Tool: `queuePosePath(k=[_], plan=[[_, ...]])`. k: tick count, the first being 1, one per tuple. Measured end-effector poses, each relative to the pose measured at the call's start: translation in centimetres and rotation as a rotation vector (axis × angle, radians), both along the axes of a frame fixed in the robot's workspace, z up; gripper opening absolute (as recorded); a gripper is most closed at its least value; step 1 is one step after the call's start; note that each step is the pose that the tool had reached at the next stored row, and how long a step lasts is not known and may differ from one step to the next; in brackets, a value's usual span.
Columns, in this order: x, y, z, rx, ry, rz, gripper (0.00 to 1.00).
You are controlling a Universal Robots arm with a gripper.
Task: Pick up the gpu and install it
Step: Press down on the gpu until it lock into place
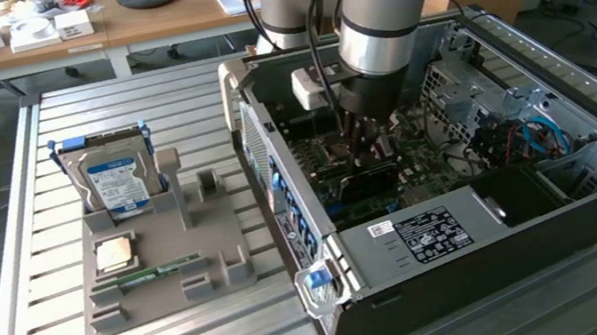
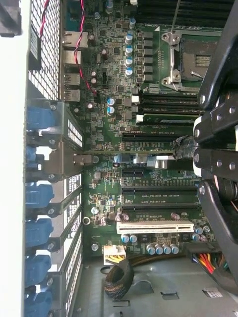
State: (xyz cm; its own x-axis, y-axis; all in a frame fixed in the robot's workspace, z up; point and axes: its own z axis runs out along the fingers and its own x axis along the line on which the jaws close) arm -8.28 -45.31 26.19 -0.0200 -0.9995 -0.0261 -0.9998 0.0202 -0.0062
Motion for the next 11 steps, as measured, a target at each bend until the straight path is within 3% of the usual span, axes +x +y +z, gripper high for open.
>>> queuePosePath(k=[11], plan=[[-0.13, 0.0, -0.08, -0.0001, 0.0, 0.0, 0.11]])
